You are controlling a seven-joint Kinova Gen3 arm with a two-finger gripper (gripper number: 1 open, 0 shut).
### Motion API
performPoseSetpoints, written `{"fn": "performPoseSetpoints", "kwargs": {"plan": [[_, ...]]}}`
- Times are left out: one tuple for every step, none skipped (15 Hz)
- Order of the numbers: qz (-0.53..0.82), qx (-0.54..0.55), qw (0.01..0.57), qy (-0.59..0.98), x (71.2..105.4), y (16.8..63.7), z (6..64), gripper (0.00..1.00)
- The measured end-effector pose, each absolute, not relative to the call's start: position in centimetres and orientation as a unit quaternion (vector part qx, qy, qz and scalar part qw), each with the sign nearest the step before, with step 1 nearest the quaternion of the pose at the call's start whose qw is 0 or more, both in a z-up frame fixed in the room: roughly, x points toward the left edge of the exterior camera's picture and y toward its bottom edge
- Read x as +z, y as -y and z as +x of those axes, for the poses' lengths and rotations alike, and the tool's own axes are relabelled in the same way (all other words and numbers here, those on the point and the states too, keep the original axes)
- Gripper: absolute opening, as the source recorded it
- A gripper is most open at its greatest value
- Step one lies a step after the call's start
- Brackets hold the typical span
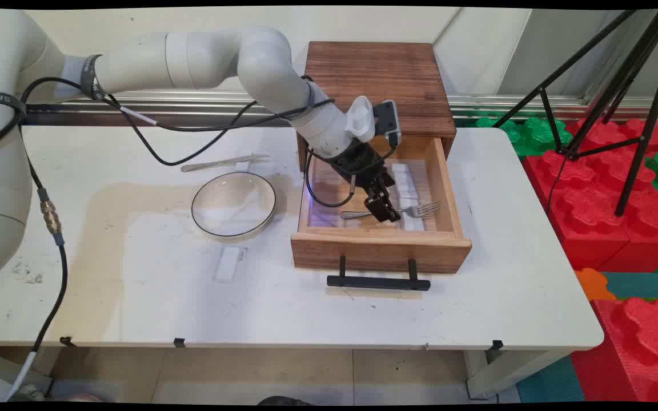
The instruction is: Pick up the knife from the left of the white plate
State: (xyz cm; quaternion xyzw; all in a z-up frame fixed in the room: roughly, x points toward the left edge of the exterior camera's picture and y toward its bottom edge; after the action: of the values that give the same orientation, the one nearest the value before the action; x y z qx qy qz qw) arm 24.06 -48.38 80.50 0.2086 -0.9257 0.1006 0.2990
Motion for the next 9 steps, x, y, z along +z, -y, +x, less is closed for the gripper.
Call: {"fn": "performPoseSetpoints", "kwargs": {"plan": [[0.209,0.102,0.300,0.925,80.7,48.3,24.1,1.00],[0.210,0.102,0.300,0.925,80.8,48.2,24.2,1.00],[0.210,0.104,0.301,0.924,81.0,48.1,24.4,1.00],[0.211,0.105,0.302,0.924,81.2,48.0,24.5,1.00],[0.210,0.107,0.303,0.923,81.6,47.8,24.7,1.00],[0.209,0.110,0.304,0.923,82.0,47.6,24.9,1.00],[0.209,0.112,0.305,0.923,82.3,47.4,25.1,1.00],[0.208,0.113,0.306,0.922,82.5,47.3,25.2,1.00],[0.206,0.115,0.308,0.922,83.0,47.0,25.4,1.00]]}}
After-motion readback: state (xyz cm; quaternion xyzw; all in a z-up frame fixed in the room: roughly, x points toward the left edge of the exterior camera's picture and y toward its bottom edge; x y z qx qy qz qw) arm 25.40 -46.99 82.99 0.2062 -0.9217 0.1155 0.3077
